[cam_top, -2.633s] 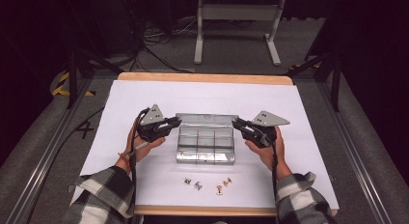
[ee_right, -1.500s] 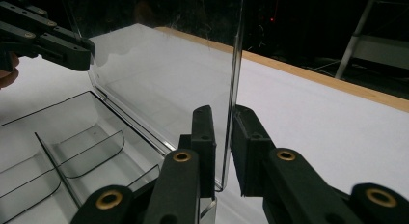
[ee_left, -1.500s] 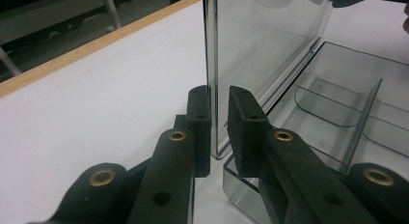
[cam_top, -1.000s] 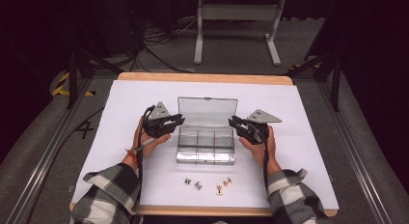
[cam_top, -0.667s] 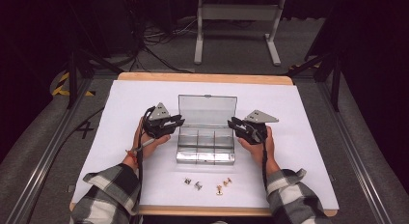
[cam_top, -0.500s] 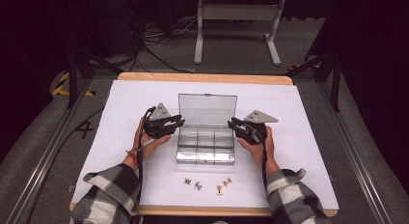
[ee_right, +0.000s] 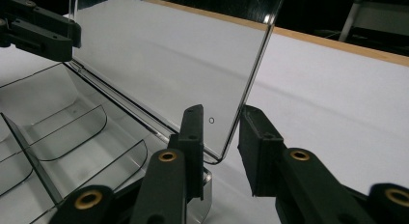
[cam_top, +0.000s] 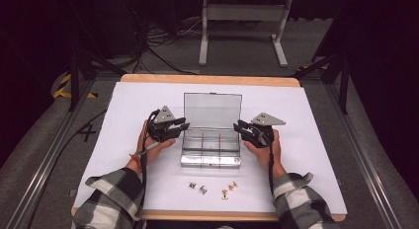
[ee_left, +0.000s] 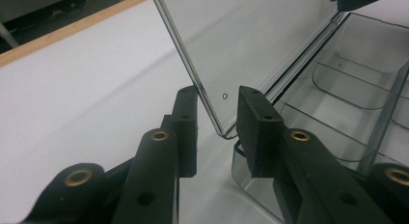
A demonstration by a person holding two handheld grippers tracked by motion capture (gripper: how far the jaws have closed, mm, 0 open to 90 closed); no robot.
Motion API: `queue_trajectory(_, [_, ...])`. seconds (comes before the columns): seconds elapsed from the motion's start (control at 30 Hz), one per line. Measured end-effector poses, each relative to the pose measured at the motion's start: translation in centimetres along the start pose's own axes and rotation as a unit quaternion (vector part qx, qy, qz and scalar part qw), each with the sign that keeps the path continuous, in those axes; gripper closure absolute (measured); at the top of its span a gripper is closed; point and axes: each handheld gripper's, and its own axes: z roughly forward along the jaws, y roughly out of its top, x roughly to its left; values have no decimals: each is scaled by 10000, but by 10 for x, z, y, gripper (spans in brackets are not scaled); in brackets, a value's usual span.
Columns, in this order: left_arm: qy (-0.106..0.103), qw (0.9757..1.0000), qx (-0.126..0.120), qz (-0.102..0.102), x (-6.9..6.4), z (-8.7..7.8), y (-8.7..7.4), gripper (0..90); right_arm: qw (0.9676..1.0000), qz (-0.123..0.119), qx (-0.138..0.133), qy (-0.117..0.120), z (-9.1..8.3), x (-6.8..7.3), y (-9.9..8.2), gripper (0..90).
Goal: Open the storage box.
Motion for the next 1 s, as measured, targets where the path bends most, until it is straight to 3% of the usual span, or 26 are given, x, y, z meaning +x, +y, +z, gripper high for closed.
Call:
queue_trajectory(0.43, [-68,9999,-46,-138,2,-1,-3,716,10000,-15,21,-30,-1,0,0,726])
queue_trajectory(0.77, [9,9999,-49,-125,0,-1,-3,714,10000,-22,60,-7,-1,0,-1,706])
queue_trajectory(0.83, [7,10000,7,-15,0,0,-3,697,10000,-13,61,-21,-1,0,-1,706])
queue_trajectory(1.0, [-6,10000,9,-52,0,0,-3,687,10000,-28,62,-31,-2,0,-1,684])
